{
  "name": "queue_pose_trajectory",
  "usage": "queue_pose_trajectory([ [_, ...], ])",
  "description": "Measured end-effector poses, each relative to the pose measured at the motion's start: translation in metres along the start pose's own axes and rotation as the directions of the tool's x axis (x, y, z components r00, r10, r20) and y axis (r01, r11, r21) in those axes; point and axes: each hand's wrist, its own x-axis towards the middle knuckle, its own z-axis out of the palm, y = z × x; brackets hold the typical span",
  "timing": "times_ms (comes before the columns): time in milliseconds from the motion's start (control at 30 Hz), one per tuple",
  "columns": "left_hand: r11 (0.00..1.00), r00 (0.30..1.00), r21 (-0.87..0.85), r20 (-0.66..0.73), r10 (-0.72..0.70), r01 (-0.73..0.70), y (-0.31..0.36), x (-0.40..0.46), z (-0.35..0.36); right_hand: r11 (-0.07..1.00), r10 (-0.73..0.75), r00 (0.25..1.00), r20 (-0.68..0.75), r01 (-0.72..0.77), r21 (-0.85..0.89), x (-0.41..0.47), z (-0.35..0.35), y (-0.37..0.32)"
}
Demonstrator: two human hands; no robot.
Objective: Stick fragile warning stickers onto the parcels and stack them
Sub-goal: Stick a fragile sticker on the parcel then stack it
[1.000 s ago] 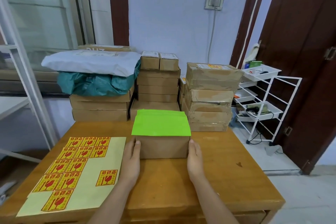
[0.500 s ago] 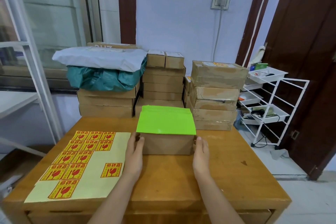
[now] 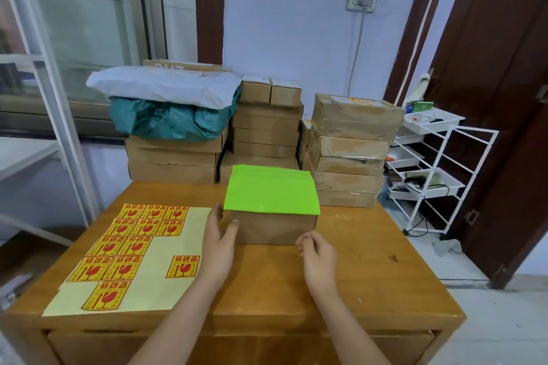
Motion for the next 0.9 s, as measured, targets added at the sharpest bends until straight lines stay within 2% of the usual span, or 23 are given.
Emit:
queue_pose_trajectory([
  [133, 0.983, 0.997, 0.166, 0.012, 0.079, -0.08, 0.009, 0.0, -0.028, 0.983, -0.143, 0.964, 0.225, 0.165, -0.084, -0.015, 0.017, -0.013],
  [200, 0.932, 0.989, 0.332, 0.038, 0.143, -0.148, 0.01, -0.004, -0.054, 0.96, -0.185, 0.915, 0.359, 0.246, -0.133, -0.025, 0.034, -0.018],
  [233, 0.87, 0.982, 0.457, 0.06, 0.178, -0.186, 0.008, -0.005, -0.069, 0.948, -0.194, 0.885, 0.424, 0.28, -0.15, -0.029, 0.044, -0.022],
  [300, 0.663, 0.967, 0.707, 0.137, 0.214, -0.247, 0.003, -0.007, -0.097, 0.925, -0.207, 0.816, 0.54, 0.342, -0.164, -0.036, 0.066, -0.033],
  [367, 0.527, 0.969, 0.813, 0.188, 0.163, -0.246, -0.004, -0.008, -0.117, 0.895, -0.215, 0.747, 0.629, 0.409, -0.18, -0.039, 0.089, -0.044],
  [433, 0.525, 0.972, 0.818, 0.216, 0.094, -0.233, -0.01, -0.011, -0.124, 0.875, -0.174, 0.706, 0.686, 0.431, -0.222, -0.042, 0.108, -0.052],
  [600, 0.559, 0.968, 0.795, 0.242, 0.067, -0.237, -0.021, -0.014, -0.125, 0.805, -0.084, 0.732, 0.676, 0.45, -0.387, -0.046, 0.125, -0.054],
  [900, 0.568, 0.963, 0.782, 0.259, 0.079, -0.257, -0.02, -0.017, -0.126, 0.808, -0.111, 0.715, 0.69, 0.469, -0.356, -0.048, 0.12, -0.05],
])
